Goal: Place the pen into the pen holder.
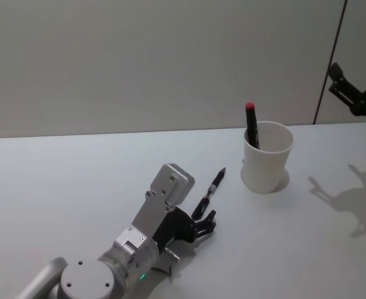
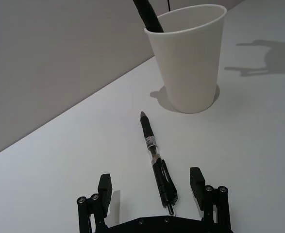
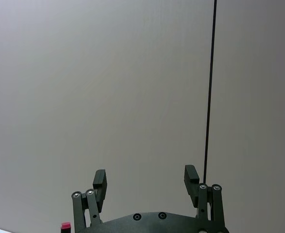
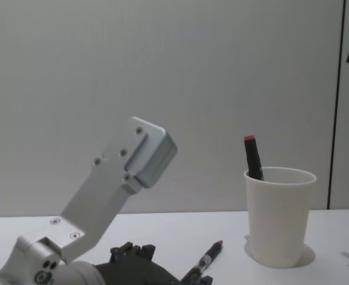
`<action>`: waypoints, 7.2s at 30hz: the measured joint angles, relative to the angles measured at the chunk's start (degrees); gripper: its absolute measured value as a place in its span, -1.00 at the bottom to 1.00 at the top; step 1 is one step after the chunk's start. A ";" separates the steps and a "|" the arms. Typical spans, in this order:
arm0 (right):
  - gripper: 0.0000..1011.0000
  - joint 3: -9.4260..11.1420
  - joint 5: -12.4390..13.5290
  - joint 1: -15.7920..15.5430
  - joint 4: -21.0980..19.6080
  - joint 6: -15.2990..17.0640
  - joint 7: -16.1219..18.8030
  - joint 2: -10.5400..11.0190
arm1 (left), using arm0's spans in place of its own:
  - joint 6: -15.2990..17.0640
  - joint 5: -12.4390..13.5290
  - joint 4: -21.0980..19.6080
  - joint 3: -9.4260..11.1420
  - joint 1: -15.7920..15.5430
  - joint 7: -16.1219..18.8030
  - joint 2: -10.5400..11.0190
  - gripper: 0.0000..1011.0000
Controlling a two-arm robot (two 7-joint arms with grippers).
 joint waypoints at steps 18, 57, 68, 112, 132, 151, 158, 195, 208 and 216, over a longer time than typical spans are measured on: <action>0.98 0.00 0.00 0.00 0.00 0.01 0.00 0.00 | -1.05 0.66 1.27 -0.09 0.49 -0.20 -0.35 0.98; 0.98 0.00 0.00 0.00 0.00 0.01 0.00 0.00 | 0.77 -2.73 -0.56 -1.70 -1.09 0.38 -2.43 0.98; 0.98 0.00 0.00 0.00 0.00 0.01 0.00 0.00 | 1.78 -3.15 -0.42 -1.74 -1.04 -0.03 -2.89 0.98; 0.98 0.00 0.00 0.00 0.00 0.01 0.00 0.00 | 0.17 -4.45 0.86 -1.06 1.49 3.34 -4.21 0.98; 0.98 0.00 0.00 0.00 0.00 0.01 0.00 0.00 | 0.53 -3.68 1.05 -1.18 1.57 2.69 -4.35 0.98; 0.98 0.00 0.00 0.00 0.00 0.01 0.00 0.00 | 0.81 -3.26 1.22 -1.25 1.57 2.29 -4.43 0.93; 0.98 0.00 0.00 0.00 0.00 0.01 0.00 0.00 | 0.86 -3.21 1.26 -1.25 1.57 2.25 -4.44 0.61; 0.98 0.00 0.00 0.00 0.00 0.00 0.00 0.00 | 0.85 -3.16 1.26 -1.25 1.57 2.19 -4.43 -0.67; 0.98 0.00 0.00 0.00 0.00 0.00 0.00 0.00 | 0.87 -3.16 1.26 -1.25 1.57 2.20 -4.43 -0.67; 0.98 0.00 0.00 0.00 0.00 0.01 0.00 0.00 | 0.88 -3.17 1.26 -1.25 1.57 2.19 -4.43 -0.67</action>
